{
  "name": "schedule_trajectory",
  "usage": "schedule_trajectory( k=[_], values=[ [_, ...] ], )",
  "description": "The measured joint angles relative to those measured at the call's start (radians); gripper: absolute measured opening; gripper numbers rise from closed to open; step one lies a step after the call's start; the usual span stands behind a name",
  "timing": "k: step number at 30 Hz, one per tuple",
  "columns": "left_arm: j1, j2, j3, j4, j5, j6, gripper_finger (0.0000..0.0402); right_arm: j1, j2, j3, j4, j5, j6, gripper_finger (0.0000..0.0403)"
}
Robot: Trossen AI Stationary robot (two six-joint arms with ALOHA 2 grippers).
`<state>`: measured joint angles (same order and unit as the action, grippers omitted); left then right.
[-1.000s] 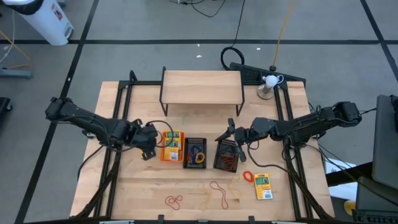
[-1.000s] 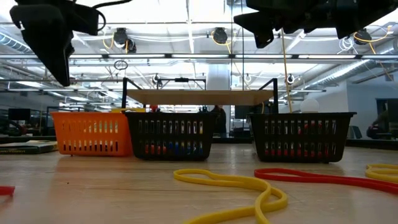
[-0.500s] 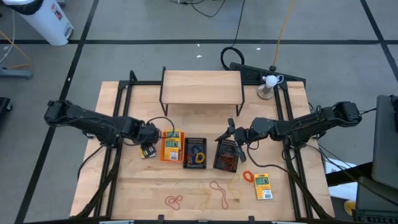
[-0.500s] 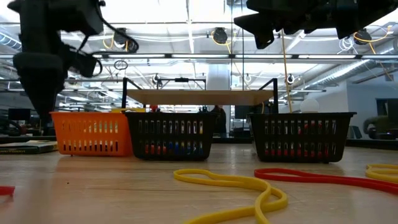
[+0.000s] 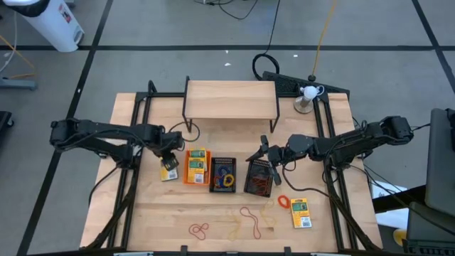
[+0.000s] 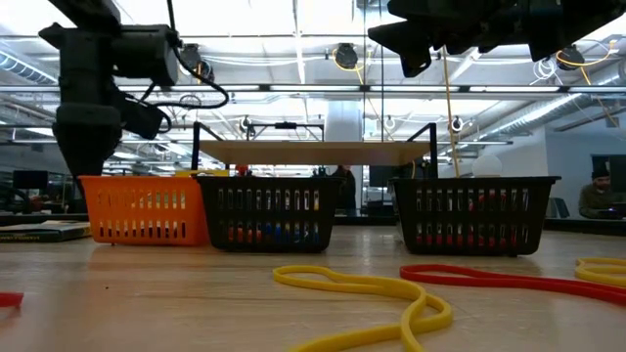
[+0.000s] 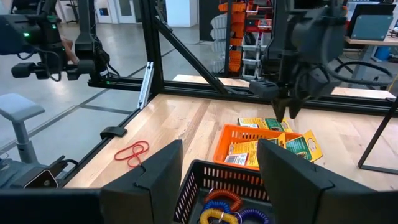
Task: Pick & Place Office Desk Supplies
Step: Put the crayons box into the orange bin
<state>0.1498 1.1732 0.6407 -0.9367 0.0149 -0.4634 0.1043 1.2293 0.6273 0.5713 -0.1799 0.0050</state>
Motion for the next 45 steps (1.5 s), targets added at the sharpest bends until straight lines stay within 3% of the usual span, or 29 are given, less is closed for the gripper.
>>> schedule_trajectory(
  k=[11, 16, 28, 45],
  values=[
    [0.170, 0.000, 0.000, -0.004, 0.116, 0.117, 0.0166, 0.000, 0.000, 0.000, 0.000, 0.000, -0.001, 0.0196],
    [0.203, 0.000, 0.000, -0.008, 0.117, 0.117, 0.0166, 0.000, 0.000, 0.000, 0.000, 0.000, -0.001, 0.0196],
    [0.209, 0.000, -0.078, 0.002, 0.149, 0.032, 0.0166, 0.000, 0.000, 0.000, 0.000, 0.000, -0.001, 0.0196],
    [0.208, 0.000, -0.087, 0.058, 0.170, 0.007, 0.0166, 0.000, 0.000, 0.000, -0.001, -0.001, -0.001, 0.0196]
  ],
)
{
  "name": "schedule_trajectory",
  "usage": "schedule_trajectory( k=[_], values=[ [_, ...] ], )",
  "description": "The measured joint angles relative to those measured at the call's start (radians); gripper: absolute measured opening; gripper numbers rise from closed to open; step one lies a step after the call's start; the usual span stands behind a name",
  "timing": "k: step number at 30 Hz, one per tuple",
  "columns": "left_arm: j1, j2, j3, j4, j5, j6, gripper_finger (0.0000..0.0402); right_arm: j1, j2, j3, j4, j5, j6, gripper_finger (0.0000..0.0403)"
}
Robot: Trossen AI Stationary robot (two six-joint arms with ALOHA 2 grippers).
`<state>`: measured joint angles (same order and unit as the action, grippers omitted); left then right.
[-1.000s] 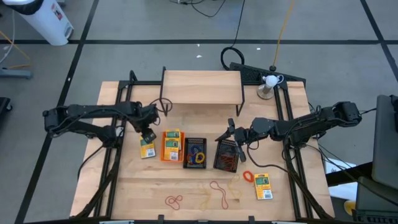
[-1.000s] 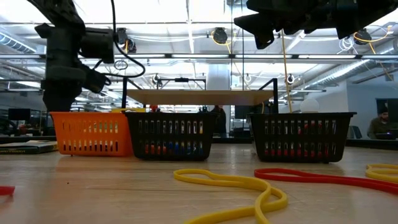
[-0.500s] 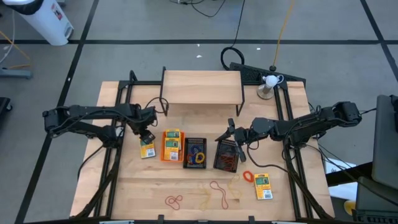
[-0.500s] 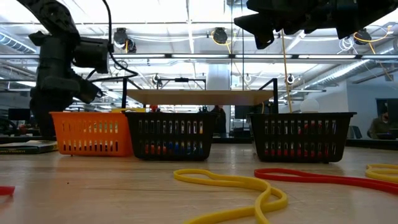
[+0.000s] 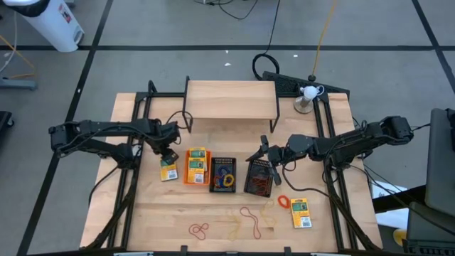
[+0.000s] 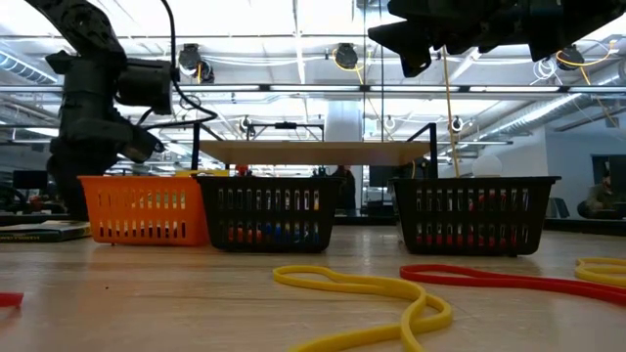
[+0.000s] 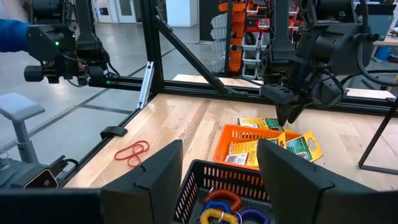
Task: Pick & Place Office Desk Supplies
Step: Put the crayons box into the orange bin
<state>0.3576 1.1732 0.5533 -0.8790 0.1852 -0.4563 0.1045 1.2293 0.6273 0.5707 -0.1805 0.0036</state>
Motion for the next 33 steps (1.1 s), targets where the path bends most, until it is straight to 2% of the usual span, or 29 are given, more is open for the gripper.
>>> schedule_trajectory(
  k=[7, 14, 20, 26, 29, 33],
  values=[
    [0.000, 0.008, 0.000, 0.021, 0.000, -0.002, 0.0166, 0.000, 0.000, 0.000, 0.000, 0.000, 0.000, 0.0196],
    [-0.011, 0.077, 0.000, 0.042, -0.006, 0.005, 0.0166, 0.000, 0.000, 0.000, 0.000, 0.000, 0.000, 0.0196],
    [-0.039, 0.128, 0.002, 0.078, 0.075, 0.030, 0.0166, 0.000, 0.000, 0.000, 0.000, 0.000, 0.003, 0.0196],
    [-0.054, 0.128, 0.000, 0.072, 0.137, 0.032, 0.0165, 0.000, 0.000, 0.000, 0.000, 0.000, 0.003, 0.0196],
    [-0.064, 0.128, -0.002, 0.063, 0.169, 0.031, 0.0149, 0.000, 0.000, 0.000, 0.000, 0.000, 0.003, 0.0196],
    [-0.076, 0.128, -0.002, 0.062, 0.199, 0.028, 0.0091, 0.000, 0.000, 0.000, 0.000, 0.000, 0.003, 0.0196]
  ],
)
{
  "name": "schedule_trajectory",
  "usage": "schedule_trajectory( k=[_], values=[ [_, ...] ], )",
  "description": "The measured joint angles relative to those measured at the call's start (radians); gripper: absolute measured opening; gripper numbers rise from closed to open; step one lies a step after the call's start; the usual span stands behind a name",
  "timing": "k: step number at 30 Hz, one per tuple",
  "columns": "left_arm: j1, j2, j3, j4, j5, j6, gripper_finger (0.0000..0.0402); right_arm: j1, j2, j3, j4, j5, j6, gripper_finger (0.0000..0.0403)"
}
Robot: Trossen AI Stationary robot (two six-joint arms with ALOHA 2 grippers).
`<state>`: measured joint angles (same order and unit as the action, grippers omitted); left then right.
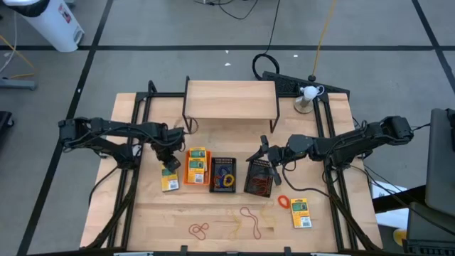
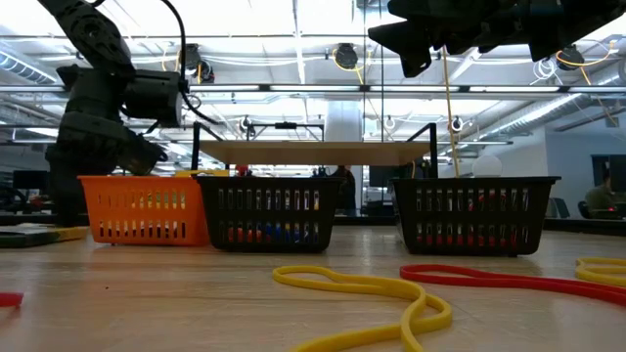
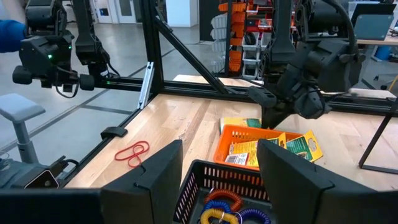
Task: Pick & Place Office Desk Supplies
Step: Put the crayons box into the orange bin
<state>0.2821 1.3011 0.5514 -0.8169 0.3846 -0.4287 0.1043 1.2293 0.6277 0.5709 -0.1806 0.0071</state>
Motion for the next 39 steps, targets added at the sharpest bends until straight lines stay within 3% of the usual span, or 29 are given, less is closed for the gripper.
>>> schedule_trajectory(
  k=[3, 5, 14, 22, 39],
  values=[
    [-0.006, 0.000, 0.000, -0.005, 0.012, -0.018, 0.0027, 0.000, 0.000, 0.000, 0.000, 0.000, 0.000, 0.0196],
    [-0.011, 0.000, 0.000, -0.008, 0.013, -0.030, 0.0010, 0.000, 0.000, 0.000, 0.001, 0.000, 0.000, 0.0196],
    [-0.029, -0.002, 0.000, -0.027, 0.020, -0.056, 0.0001, 0.000, 0.000, 0.000, 0.007, 0.000, 0.000, 0.0196],
    [-0.030, -0.044, 0.058, -0.192, 0.025, -0.063, 0.0000, 0.000, 0.000, 0.000, 0.008, 0.000, 0.000, 0.0196],
    [-0.147, -0.145, 0.419, -0.463, -0.047, -0.078, 0.0000, 0.000, 0.000, 0.000, 0.018, 0.004, -0.003, 0.0196]
  ],
)
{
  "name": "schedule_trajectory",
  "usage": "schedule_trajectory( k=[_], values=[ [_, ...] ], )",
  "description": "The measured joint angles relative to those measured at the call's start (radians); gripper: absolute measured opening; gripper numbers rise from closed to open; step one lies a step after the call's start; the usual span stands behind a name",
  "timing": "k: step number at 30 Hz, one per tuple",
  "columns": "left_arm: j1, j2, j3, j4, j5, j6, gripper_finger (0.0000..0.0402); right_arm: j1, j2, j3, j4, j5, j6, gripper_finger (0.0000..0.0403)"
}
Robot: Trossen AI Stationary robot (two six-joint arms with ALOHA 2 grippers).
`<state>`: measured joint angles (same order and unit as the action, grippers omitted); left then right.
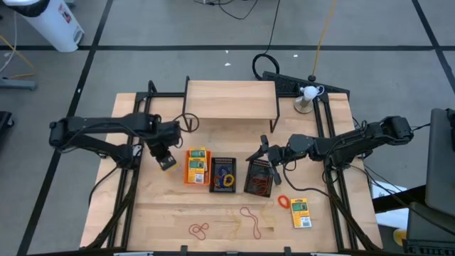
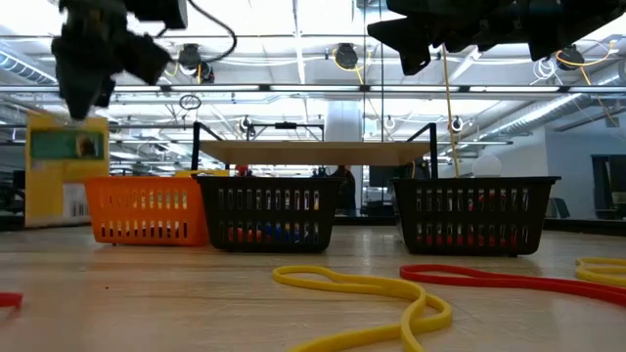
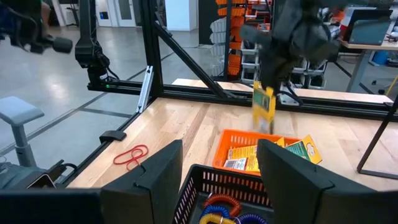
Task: Pick & Place Office Desk Supplies
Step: Put the crayons box into the orange bin
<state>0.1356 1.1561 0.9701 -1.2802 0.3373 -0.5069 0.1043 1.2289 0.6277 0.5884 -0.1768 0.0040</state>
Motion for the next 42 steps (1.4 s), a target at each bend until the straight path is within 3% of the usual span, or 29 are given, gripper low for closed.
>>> schedule_trajectory(
  k=[7, 15, 21, 29, 42],
  values=[
    [-0.066, 0.000, 0.225, -0.177, -0.084, -0.030, 0.0000, 0.000, 0.000, 0.000, 0.008, 0.000, 0.000, 0.0196],
    [-0.105, 0.000, 0.439, -0.146, -0.274, -0.022, 0.0000, 0.000, 0.000, 0.000, 0.014, 0.000, 0.000, 0.0196],
    [-0.120, 0.008, 0.446, -0.030, -0.362, 0.003, 0.0000, 0.000, 0.000, 0.000, 0.014, 0.000, 0.000, 0.0196],
    [-0.154, 0.130, 0.428, 0.033, -0.365, 0.091, 0.0000, 0.000, 0.000, 0.000, 0.013, 0.077, -0.001, 0.0196],
    [-0.156, 0.234, 0.428, 0.032, -0.365, 0.184, 0.0000, 0.000, 0.000, 0.000, 0.005, 0.076, 0.000, 0.0196]
  ],
)
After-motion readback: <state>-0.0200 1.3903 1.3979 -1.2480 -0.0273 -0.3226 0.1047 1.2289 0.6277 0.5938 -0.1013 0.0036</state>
